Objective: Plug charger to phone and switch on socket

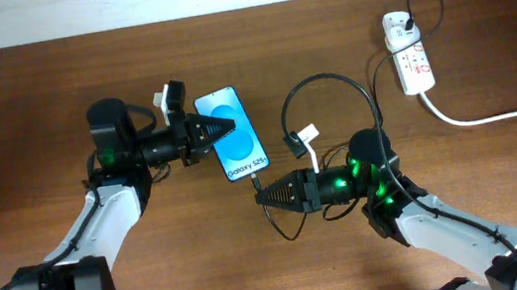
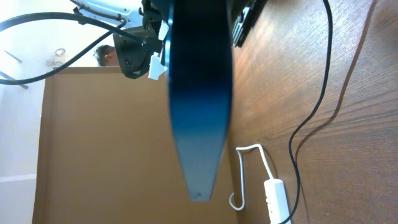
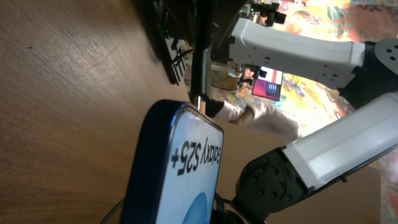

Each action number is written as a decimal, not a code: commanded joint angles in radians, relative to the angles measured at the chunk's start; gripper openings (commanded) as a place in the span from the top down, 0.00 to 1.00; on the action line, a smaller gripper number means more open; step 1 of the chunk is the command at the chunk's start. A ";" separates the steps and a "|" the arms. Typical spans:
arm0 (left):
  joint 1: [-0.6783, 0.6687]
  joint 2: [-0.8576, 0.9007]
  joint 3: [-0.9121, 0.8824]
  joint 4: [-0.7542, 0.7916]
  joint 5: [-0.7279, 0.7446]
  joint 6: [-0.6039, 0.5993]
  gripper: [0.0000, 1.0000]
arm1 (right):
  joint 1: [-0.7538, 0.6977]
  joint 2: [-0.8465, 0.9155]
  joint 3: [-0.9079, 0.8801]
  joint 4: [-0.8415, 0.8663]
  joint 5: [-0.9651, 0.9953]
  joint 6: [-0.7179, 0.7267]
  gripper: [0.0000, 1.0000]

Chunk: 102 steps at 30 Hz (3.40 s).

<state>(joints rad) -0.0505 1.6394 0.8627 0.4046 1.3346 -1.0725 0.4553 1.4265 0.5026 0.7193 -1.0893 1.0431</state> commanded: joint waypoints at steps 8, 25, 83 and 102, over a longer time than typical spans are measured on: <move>-0.017 -0.001 0.009 0.006 0.026 0.027 1.00 | 0.010 0.007 -0.002 0.007 0.017 -0.017 0.96; -0.033 -0.001 0.009 0.006 0.059 0.058 1.00 | 0.009 0.007 -0.001 0.004 0.029 -0.018 0.96; -0.087 -0.001 0.003 0.006 0.217 0.147 1.00 | -0.065 0.006 0.075 0.004 0.080 0.010 0.96; -0.153 -0.001 0.003 0.006 0.177 0.147 1.00 | -0.063 0.007 0.101 0.030 0.129 0.010 0.96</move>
<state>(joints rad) -0.1249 1.6405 0.8883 0.4240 1.3563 -0.9417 0.4282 1.4326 0.5087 0.7109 -1.1542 1.0523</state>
